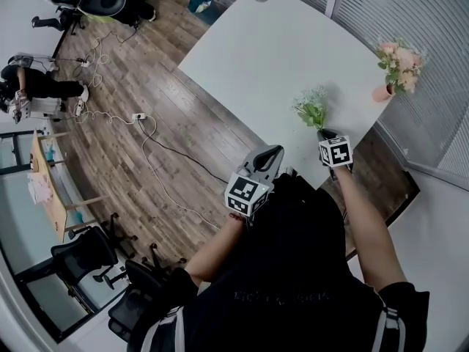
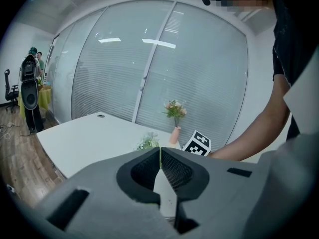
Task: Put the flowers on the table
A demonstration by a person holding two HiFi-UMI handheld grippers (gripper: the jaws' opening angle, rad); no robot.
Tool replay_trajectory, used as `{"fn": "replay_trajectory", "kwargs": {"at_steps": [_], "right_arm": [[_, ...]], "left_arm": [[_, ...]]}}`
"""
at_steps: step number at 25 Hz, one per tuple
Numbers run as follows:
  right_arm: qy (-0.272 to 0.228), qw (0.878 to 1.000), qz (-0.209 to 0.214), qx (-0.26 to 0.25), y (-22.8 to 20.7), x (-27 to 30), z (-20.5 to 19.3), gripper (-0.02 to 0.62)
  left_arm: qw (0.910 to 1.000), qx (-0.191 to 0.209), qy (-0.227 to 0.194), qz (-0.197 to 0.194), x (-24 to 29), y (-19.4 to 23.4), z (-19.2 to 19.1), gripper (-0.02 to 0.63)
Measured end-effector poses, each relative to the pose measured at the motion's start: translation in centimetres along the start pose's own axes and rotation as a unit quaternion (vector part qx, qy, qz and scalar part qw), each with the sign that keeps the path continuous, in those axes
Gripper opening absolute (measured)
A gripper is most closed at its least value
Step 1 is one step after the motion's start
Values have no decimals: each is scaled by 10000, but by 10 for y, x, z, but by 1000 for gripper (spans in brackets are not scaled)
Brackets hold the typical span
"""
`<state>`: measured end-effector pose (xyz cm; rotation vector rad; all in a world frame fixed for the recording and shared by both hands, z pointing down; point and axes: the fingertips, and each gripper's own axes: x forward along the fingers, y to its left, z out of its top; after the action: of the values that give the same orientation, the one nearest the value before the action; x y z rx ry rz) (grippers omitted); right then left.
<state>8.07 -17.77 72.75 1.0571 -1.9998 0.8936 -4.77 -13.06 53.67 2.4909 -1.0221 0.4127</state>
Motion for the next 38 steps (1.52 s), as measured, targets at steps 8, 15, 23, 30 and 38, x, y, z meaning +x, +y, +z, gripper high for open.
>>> {"fn": "replay_trajectory", "kwargs": {"at_steps": [8, 15, 23, 30, 38], "right_arm": [[85, 9999, -55, 31, -1, 5, -2, 44], [84, 9999, -134, 34, -4, 9, -6, 44], [162, 9998, -38, -76, -3, 10, -9, 46], [-125, 9995, -254, -126, -8, 1, 2, 46], [-795, 9960, -342, -226, -8, -30, 23, 45]], "left_arm": [[10000, -33, 78, -15, -2, 1, -7, 23], [9999, -75, 103, -30, -1, 3, -9, 23], [9999, -65, 122, -35, 3, 5, -10, 23], [9999, -75, 81, -56, 2, 6, -8, 23], [9998, -111, -24, -147, 10, 0, -4, 23]]}}
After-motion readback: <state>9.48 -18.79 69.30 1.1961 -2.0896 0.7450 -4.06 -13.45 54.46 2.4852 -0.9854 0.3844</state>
